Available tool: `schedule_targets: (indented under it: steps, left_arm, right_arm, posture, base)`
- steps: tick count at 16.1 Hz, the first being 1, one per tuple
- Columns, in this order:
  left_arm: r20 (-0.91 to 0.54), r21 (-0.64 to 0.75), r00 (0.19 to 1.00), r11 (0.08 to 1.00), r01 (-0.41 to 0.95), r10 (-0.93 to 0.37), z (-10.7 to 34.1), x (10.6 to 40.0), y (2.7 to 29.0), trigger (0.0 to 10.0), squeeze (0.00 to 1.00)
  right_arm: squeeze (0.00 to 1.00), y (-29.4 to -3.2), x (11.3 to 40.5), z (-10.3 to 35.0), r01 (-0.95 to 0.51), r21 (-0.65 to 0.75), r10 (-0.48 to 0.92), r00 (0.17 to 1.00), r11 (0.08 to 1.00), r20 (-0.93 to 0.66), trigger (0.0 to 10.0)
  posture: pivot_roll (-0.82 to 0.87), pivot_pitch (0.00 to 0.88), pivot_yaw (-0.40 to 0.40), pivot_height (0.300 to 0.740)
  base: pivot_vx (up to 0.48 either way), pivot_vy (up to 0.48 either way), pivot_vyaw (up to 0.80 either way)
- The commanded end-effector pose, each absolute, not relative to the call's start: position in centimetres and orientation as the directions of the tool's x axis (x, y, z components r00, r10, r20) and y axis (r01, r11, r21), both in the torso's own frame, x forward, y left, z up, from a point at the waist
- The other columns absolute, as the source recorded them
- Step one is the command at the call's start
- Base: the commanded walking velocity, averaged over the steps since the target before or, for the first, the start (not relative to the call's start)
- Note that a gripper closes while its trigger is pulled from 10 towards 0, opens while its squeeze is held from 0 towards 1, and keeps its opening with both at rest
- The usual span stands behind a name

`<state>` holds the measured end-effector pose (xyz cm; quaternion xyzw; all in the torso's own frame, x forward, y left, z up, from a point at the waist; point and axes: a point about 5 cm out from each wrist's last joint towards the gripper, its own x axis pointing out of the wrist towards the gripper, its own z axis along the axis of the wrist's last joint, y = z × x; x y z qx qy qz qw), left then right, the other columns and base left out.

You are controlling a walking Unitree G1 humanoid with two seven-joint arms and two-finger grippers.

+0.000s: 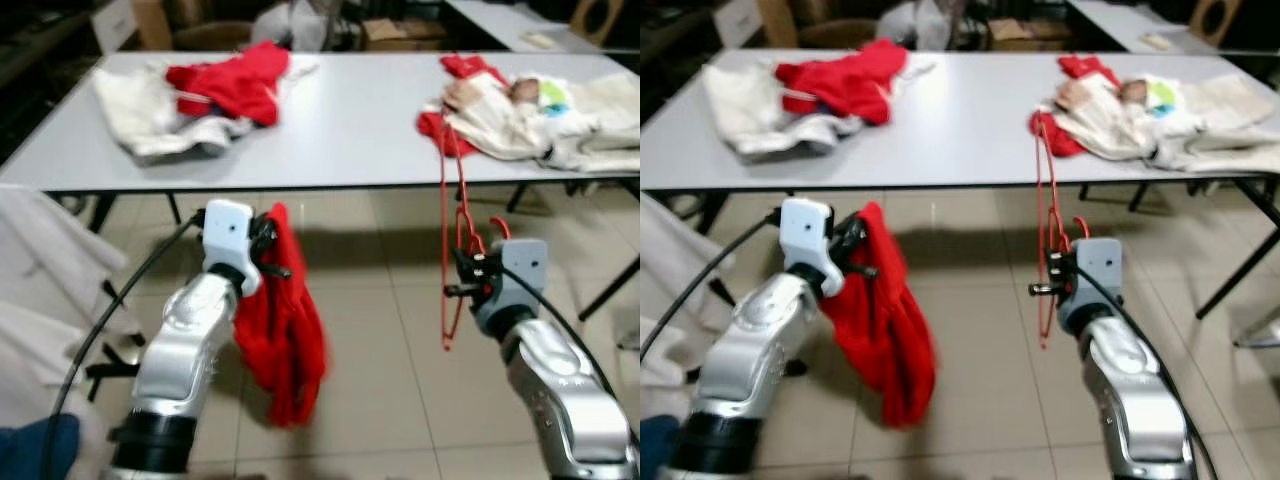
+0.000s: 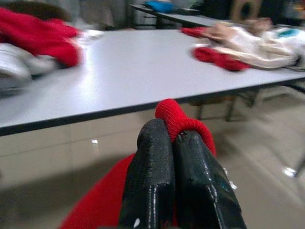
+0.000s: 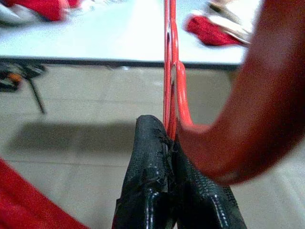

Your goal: Hang hanger

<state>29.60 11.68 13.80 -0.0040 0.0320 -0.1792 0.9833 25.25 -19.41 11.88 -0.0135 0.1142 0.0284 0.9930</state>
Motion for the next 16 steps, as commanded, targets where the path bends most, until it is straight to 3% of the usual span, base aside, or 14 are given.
schedule_targets:
  steps: [1,5,9,13,16]
  left_arm:
    - [-0.02,0.005,0.936,0.936,0.351,-0.351,14.9,29.8,11.9,10.0,0.0]
    - [0.012,0.009,0.934,0.934,0.356,-0.356,16.3,30.6,12.1,10.0,0.0]
    - [0.073,0.054,0.926,0.929,0.366,-0.369,18.8,33.0,12.3,10.0,0.0]
    - [0.089,0.095,0.916,0.919,0.383,-0.391,20.3,35.0,11.9,10.0,0.0]
    - [0.112,0.09,0.919,0.925,0.368,-0.377,21.9,36.4,12.0,10.0,0.0]
  right_arm:
    - [0.0,-19.4,25.5,12.3,-0.06,-0.011,0.056,0.975,0.998,-0.215,10.0]
    - [0.0,-19.5,25.4,12.3,-0.14,-0.037,0.127,0.963,0.989,-0.238,10.0]
    - [0.0,-21.9,24.3,14.1,-0.327,-0.101,0.292,0.92,0.94,-0.263,10.0]
    - [0.0,-22.3,22.3,15.7,-0.559,-0.124,0.496,0.801,0.82,-0.336,10.0]
    - [0.0,-21.7,19.9,15.8,-0.721,-0.059,0.637,0.645,0.691,-0.423,10.0]
  posture:
    - [0.07,0.021,0.0,0.74]
    - [0.08,0.025,0.01,0.74]
    - [0.08,0.017,0.01,0.74]
    - [0.06,0.012,0.02,0.74]
    - [0.06,0.009,0.02,0.74]
  base:
    - [0.337,0.0,0.0]
    - [0.34,0.0,0.0]
    - [0.345,0.0,0.0]
    - [0.358,0.0,0.0]
    - [0.37,0.0,0.0]
